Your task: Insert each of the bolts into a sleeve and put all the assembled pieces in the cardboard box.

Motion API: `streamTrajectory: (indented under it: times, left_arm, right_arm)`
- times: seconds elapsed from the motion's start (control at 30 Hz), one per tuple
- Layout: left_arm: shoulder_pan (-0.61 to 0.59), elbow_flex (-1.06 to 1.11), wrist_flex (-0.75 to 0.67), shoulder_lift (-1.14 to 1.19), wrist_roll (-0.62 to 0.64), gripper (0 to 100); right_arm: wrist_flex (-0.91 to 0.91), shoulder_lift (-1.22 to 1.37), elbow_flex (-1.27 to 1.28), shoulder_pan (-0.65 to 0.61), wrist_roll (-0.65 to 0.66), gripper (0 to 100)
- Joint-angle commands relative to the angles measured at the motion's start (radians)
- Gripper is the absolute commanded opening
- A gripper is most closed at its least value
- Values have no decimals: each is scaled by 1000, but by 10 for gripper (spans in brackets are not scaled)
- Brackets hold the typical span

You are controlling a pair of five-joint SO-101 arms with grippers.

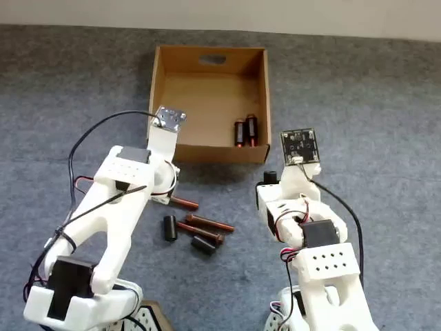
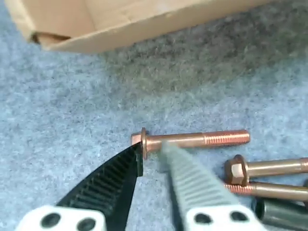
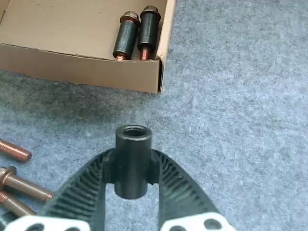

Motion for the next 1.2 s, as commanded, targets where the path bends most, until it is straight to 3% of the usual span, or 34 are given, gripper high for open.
streamTrajectory:
  times: [0.0,0.27,0.47,0.57,0.83,1.17]
  left_arm:
    - [-12,-44,6,-15,12,207]
    - [-7,-59,23,-13,264,155]
    - [-8,-56,21,-4,763,154]
    - [-7,-56,21,-4,921,154]
    - [-1,-24,17,-10,950,151]
    - [-1,-18,21,36,1212,154]
  right_arm:
    - [-18,1,-7,1,-5,5]
    - [-18,1,-7,1,-5,5]
    - [-18,1,-7,1,-5,5]
    - [-16,1,-5,1,-5,5]
    - [-16,1,-5,1,-5,5]
    - [-16,2,-5,1,-5,5]
